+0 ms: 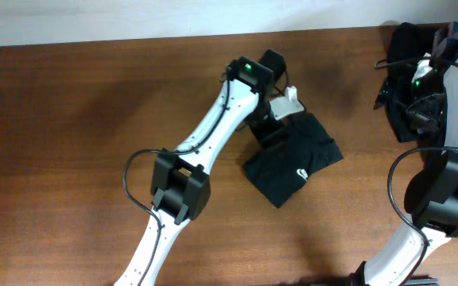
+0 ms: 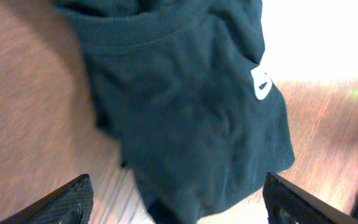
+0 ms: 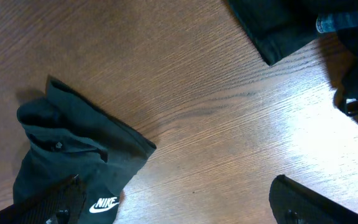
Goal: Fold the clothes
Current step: 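Grasp the folded black bundle with the left gripper and lift it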
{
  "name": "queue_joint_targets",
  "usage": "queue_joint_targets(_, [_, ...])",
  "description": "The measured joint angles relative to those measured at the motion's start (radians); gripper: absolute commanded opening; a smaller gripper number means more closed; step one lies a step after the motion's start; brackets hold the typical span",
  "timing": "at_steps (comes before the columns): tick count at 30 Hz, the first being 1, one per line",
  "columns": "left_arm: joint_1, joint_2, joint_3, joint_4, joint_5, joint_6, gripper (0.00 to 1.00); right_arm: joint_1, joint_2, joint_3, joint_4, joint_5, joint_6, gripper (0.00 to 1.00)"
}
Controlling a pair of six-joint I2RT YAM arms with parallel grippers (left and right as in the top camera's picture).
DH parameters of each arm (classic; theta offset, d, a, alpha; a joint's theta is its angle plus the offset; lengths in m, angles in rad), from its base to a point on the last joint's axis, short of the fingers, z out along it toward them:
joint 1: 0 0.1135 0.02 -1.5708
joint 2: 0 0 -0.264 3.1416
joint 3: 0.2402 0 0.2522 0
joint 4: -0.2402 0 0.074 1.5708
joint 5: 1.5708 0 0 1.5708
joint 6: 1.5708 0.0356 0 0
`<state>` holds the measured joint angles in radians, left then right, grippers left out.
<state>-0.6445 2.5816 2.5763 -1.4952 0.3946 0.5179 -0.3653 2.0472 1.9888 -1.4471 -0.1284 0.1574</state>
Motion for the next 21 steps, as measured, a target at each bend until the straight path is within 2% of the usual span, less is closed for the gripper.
queue_joint_targets(11, [-0.021,0.101,0.0,0.024,-0.015,0.028,0.87,0.0,0.0,0.0,0.0,0.0,0.0,0.99])
queue_joint_targets(12, [-0.021,0.107,0.0,0.029,-0.014,0.028,0.85,0.0,0.0,0.0,0.0,0.0,0.0,0.99])
queue_joint_targets(18, [-0.029,0.135,0.002,0.034,-0.014,0.032,0.62,0.0,0.0,0.0,0.0,0.0,0.0,0.99])
queue_joint_targets(21, [-0.032,0.142,0.003,0.034,-0.01,0.03,0.34,0.0,0.0,0.0,0.0,0.0,0.0,0.99])
